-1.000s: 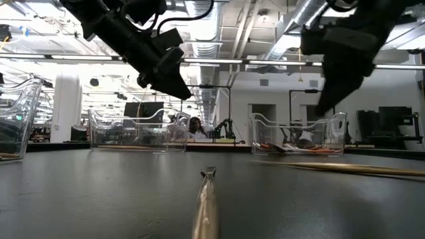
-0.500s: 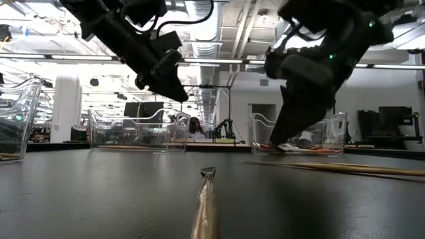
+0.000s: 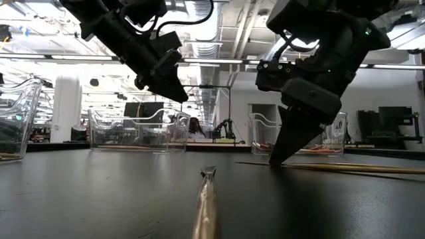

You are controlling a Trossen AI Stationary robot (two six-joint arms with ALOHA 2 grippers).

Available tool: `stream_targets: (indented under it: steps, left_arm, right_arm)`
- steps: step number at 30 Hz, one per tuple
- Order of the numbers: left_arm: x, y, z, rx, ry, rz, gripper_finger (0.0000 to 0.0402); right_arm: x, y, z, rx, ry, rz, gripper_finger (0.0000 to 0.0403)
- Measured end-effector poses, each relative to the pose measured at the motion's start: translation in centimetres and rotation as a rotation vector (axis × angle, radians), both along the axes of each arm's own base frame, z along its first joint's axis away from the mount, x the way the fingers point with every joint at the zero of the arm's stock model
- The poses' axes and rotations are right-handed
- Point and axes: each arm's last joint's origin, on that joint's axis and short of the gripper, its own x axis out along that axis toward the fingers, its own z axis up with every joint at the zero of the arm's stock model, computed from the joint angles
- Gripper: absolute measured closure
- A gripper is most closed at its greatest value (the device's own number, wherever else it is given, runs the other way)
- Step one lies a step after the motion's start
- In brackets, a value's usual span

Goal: Sort silverware by color (type)
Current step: Put the gold table knife into the top left transparent bin

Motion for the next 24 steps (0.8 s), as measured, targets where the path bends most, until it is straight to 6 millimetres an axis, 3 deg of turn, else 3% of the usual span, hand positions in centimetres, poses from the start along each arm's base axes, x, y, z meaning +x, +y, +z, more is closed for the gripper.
stream_targets:
  steps: [8,17,24]
  left_arm:
    - [0.0,0.0,0.0,0.0,0.0,0.0,0.0278]
    - [0.0,0.0,0.0,0.0,0.001,0.0,0.0278]
    - [-0.1,0.0,-0.1,0.0,0.012,0.0,0.0278]
  right_arm:
    - [-0.3,-0.9,0.1,0.011,0.061,-0.004,0.0392]
    - [0.0,-1.0,0.8,0.012,0.052,-0.004,0.0389]
    - [-0.6,-0.9,3.0,0.03,0.023,-0.008,0.0347]
